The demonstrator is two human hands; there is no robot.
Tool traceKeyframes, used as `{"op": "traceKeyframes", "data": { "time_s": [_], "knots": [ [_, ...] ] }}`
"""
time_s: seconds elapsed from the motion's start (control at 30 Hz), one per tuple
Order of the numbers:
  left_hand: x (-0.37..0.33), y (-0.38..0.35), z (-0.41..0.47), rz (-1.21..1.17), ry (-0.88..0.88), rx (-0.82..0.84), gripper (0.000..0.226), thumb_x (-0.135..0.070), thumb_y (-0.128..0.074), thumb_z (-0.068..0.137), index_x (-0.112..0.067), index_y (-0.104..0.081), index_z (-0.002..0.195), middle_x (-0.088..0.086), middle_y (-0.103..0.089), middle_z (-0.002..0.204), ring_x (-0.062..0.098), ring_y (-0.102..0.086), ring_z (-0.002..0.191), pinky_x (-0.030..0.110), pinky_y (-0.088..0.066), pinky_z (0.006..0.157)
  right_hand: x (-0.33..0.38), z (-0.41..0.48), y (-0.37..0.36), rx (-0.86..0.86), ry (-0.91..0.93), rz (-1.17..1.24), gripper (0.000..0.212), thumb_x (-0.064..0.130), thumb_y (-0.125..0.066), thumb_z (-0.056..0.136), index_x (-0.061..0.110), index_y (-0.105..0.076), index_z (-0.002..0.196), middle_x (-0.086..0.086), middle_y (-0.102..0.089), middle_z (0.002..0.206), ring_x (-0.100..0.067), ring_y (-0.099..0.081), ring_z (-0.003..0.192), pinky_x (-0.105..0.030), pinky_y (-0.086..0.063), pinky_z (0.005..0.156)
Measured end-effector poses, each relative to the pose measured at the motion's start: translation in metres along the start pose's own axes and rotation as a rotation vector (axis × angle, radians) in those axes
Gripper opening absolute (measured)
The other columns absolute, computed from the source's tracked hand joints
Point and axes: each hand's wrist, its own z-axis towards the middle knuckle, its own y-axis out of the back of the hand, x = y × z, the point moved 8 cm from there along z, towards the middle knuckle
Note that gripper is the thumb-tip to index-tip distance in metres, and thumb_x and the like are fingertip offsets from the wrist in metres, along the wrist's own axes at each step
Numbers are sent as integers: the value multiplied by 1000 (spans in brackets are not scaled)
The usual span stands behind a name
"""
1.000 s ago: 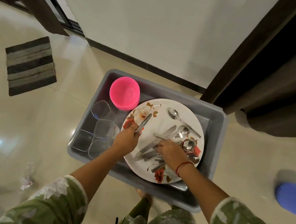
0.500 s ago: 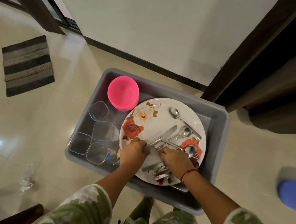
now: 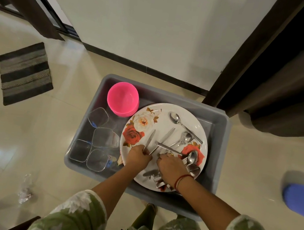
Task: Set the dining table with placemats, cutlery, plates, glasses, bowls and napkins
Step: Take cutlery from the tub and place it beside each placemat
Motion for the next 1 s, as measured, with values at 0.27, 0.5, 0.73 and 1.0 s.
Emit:
{"op": "traceKeyframes", "data": {
  "time_s": [0.27, 0.5, 0.73, 1.0],
  "knots": [
    [3, 31, -23, -104, -19, -73, 19, -5, -64, 85, -11, -48, 77, 0, -49, 70, 17, -52, 67, 20, -42, 58, 34, -4, -3, 20, 60, -25, 36, 27, -40, 101, 1, -60, 115, -16, -54, 114, -35, -59, 99, -36, -36, 67],
    [-2, 43, -43, -49, -97, -96, 6, -9, -59, 90, -5, -57, 95, 2, -60, 82, 16, -56, 76, 23, -46, 68, 58, -9, -15, 122, 71, -296, 24, 2, -55, 90, 2, -60, 113, -14, -52, 111, -29, -60, 97, -37, -51, 75],
    [-5, 57, -66, -118, -156, -188, 27, -16, -57, 94, -13, -52, 121, -14, -58, 84, 8, -55, 83, 35, -46, 91, 51, 7, 15, 127, 216, -287, 35, 19, -54, 94, 12, -48, 127, -10, -52, 125, -28, -52, 116, -36, -46, 82],
    [-11, 85, -107, -456, -167, -223, 13, -14, -62, 90, -20, -69, 100, -3, -71, 98, 17, -63, 96, 29, -46, 85, 26, -25, 66, -216, 147, 152, 56, 11, -58, 88, 17, -31, 137, -12, -58, 108, -31, -59, 100, -36, -44, 76]
  ]
}}
